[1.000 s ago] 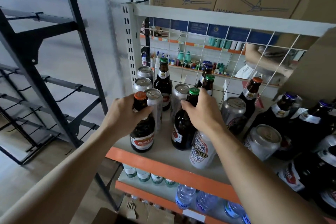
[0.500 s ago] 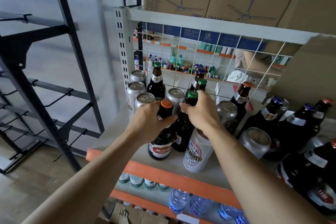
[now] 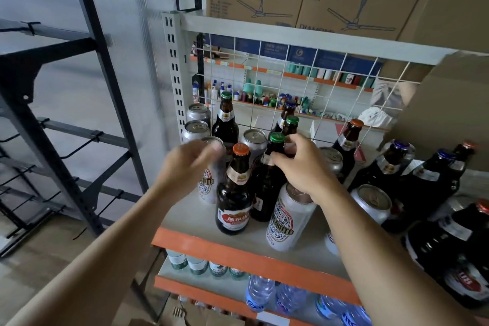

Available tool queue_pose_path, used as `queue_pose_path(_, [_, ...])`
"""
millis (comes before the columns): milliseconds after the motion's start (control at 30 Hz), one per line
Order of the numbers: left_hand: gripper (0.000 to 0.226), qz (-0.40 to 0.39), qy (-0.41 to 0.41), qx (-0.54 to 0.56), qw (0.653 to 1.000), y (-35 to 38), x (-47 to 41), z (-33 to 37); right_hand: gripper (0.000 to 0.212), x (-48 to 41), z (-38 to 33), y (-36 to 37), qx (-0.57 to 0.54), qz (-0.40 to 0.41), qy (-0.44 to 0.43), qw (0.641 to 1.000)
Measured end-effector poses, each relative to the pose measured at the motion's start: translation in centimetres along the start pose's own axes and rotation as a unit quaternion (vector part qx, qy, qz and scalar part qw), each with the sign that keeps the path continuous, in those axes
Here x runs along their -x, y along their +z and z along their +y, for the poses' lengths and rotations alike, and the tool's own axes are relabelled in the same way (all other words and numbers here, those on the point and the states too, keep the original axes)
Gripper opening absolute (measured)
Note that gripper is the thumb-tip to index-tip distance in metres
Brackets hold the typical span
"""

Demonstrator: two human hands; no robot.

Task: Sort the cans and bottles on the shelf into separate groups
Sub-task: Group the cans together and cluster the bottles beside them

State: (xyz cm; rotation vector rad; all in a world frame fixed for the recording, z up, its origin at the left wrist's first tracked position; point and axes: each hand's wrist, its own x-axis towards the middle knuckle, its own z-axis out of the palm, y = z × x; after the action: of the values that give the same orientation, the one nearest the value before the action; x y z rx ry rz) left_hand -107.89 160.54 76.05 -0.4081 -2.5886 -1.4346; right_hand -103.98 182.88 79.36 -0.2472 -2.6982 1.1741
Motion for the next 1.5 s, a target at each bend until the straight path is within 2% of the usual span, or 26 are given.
queue_pose_path(67, [0.046, 0.091, -0.065, 0.008, 0.994, -0.1, -0.8, -1.1, 0.050, 0.7, 0.2, -0.2, 0.013, 0.030, -0.005, 0.999])
queue_pose_path(100, [0.043, 0.103, -0.101, -0.013, 0.989, 0.1, -1.1, -1.5, 0.049, 1.1, 0.3, -0.2, 0.019, 0.044, -0.013, 0.999])
queue_pose_path(167, [0.054, 0.076, -0.160, -0.036, 0.984, 1.0, -1.5, -2.2, 0.045, 1.8, 0.4, 0.1, 0.030, 0.073, -0.034, 0.996])
queue_pose_path(233, [0.064, 0.056, -0.176, -0.016, 0.983, 2.0, -1.7, -2.5, 0.045, 2.3, 0.7, 0.5, 0.054, 0.097, -0.045, 0.993])
queue_pose_path(367, [0.069, 0.056, -0.167, 0.022, 0.984, 3.1, -2.2, -3.0, 0.050, 3.0, 1.9, 1.8, 0.100, 0.100, -0.009, 0.990])
queue_pose_path(567, [0.063, 0.056, -0.152, -0.029, 0.986, 3.5, -2.4, -3.7, 0.050, 3.3, 2.6, 2.7, 0.119, 0.112, 0.030, 0.986])
queue_pose_path(733, [0.060, 0.063, -0.128, -0.028, 0.989, 2.8, -1.8, -4.2, 0.047, 3.2, 2.7, 2.8, 0.134, 0.108, 0.034, 0.984])
queue_pose_path(1133, [0.047, 0.080, -0.148, -0.024, 0.985, -0.8, -0.7, -5.7, 0.048, 3.2, 2.5, 2.8, 0.136, 0.124, 0.018, 0.983])
queue_pose_path(1367, [0.060, 0.024, -0.132, -0.020, 0.991, -1.4, -1.1, -5.8, 0.043, 3.0, 3.3, 3.4, 0.133, 0.156, 0.008, 0.979])
queue_pose_path(1500, [0.084, -0.031, -0.133, 0.056, 0.989, -3.0, -1.8, -5.4, 0.038, 3.0, 3.8, 3.8, 0.127, 0.191, 0.006, 0.973])
